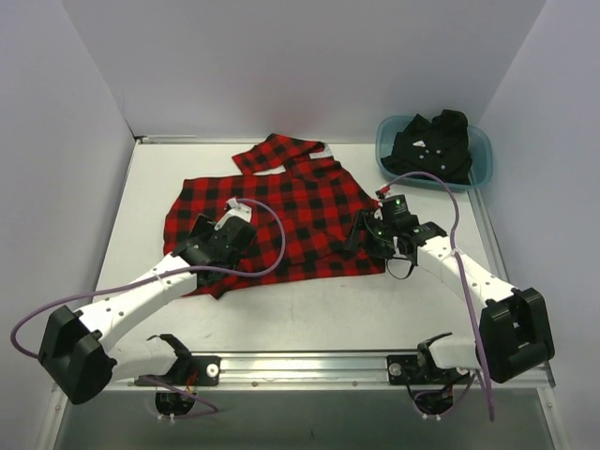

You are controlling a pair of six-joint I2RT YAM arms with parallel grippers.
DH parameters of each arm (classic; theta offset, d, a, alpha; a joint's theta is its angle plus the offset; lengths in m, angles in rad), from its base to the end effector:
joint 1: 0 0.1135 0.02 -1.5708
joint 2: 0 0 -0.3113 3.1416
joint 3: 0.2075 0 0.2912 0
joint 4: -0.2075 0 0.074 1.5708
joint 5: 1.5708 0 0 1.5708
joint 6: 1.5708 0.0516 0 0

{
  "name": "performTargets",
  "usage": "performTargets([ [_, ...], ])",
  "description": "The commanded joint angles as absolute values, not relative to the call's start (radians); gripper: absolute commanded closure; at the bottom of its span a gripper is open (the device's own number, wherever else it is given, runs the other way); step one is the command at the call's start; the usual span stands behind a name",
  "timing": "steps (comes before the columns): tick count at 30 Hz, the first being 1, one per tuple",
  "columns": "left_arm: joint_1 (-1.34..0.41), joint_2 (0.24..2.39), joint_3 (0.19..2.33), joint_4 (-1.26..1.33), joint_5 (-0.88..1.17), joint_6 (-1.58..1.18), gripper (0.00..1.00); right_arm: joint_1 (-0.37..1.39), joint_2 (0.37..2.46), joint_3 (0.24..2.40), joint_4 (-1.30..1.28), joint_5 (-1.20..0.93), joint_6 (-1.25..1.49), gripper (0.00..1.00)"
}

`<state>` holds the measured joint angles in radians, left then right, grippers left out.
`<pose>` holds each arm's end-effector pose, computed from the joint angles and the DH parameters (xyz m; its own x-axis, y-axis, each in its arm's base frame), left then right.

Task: Fold and stack the long sleeve shirts
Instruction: Fold the shirt

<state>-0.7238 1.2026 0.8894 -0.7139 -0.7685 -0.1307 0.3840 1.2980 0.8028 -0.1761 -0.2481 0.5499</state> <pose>0.2148 -0.1420 0.2781 -0.6627 0.4607 -0.5904 0.1214 0.8441 0.5223 0.2850 0.1288 0.2535 -0.7746 0.2334 -0.5878 -0.1602 0.8266 0.5394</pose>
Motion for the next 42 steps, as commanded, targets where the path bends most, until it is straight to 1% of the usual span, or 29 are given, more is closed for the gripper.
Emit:
performTargets([
  [1, -0.709, 1.143, 0.982, -0.779, -0.808, -0.205, 0.08, 0.402, 1.339, 0.894, -0.172, -0.271, 0.555, 0.34],
  [3, -0.683, 1.128, 1.003, -0.798, -0.789, -0.247, 0.07, 0.419, 1.373, 0.920, -0.172, -0.278, 0.555, 0.34],
  [4, -0.664, 1.124, 1.012, -0.798, -0.744, -0.300, 0.06, 0.426, 1.385, 0.948, -0.173, -0.275, 0.554, 0.34],
  [5, -0.611, 1.123, 1.011, -0.793, -0.717, -0.336, 0.06, 0.433, 1.397, 0.960, -0.170, -0.272, 0.558, 0.34],
  [6, -0.510, 1.134, 0.982, -0.778, -0.619, -0.424, 0.05, 0.451, 1.448, 0.995, -0.166, -0.273, 0.560, 0.34],
  [7, -0.509, 1.134, 0.982, -0.778, -0.618, -0.425, 0.05, 0.451, 1.448, 0.996, -0.166, -0.273, 0.560, 0.34],
  [9, -0.435, 1.152, 0.945, -0.773, -0.568, -0.518, 0.06, 0.465, 1.472, 1.011, -0.143, -0.279, 0.563, 0.34],
  [10, -0.338, 1.152, 0.896, -0.750, -0.496, -0.540, 0.05, 0.465, 1.497, 1.015, -0.129, -0.293, 0.572, 0.34],
  [14, -0.129, 1.135, 0.763, -0.649, -0.275, -0.621, 0.06, 0.463, 1.568, 1.012, -0.035, -0.328, 0.607, 0.37],
  [16, -0.091, 1.109, 0.724, -0.597, -0.189, -0.643, 0.06, 0.459, 1.613, 1.002, 0.032, -0.347, 0.624, 0.37],
  [20, -0.064, 1.083, 0.669, -0.571, -0.150, -0.683, 0.08, 0.420, 1.687, 0.939, 0.162, -0.391, 0.737, 0.41],
  [23, -0.064, 1.089, 0.641, -0.569, -0.137, -0.698, 0.10, 0.400, 1.718, 0.894, 0.187, -0.377, 0.755, 0.41],
  [26, -0.064, 1.098, 0.611, -0.548, -0.129, -0.716, 0.15, 0.394, 1.736, 0.873, 0.198, -0.379, 0.756, 0.41],
  [27, -0.064, 1.104, 0.588, -0.523, -0.114, -0.724, 0.19, 0.394, 1.744, 0.864, 0.204, -0.380, 0.756, 0.41],
  [30, -0.063, 1.134, 0.551, -0.448, -0.063, -0.750, 0.26, 0.394, 1.756, 0.851, 0.210, -0.380, 0.752, 0.41],
  [32, -0.064, 1.152, 0.548, -0.423, -0.037, -0.758, 0.34, 0.393, 1.763, 0.848, 0.209, -0.380, 0.747, 0.41],
  [35, -0.071, 1.187, 0.555, -0.405, -0.028, -0.758, 0.36, 0.385, 1.772, 0.833, 0.209, -0.377, 0.752, 0.41],
  [37, -0.069, 1.187, 0.554, -0.394, -0.035, -0.764, 0.42, 0.384, 1.770, 0.822, 0.209, -0.377, 0.750, 0.41],
  [39, -0.069, 1.184, 0.552, -0.385, -0.038, -0.770, 0.44, 0.380, 1.770, 0.818, 0.209, -0.379, 0.749, 0.41],
  [40, -0.071, 1.181, 0.551, -0.385, -0.047, -0.775, 0.46, 0.380, 1.769, 0.812, 0.210, -0.379, 0.749, 0.41],
  [42, -0.071, 1.170, 0.546, -0.376, -0.057, -0.778, 0.53, 0.380, 1.767, 0.810, 0.210, -0.382, 0.747, 0.41],
])
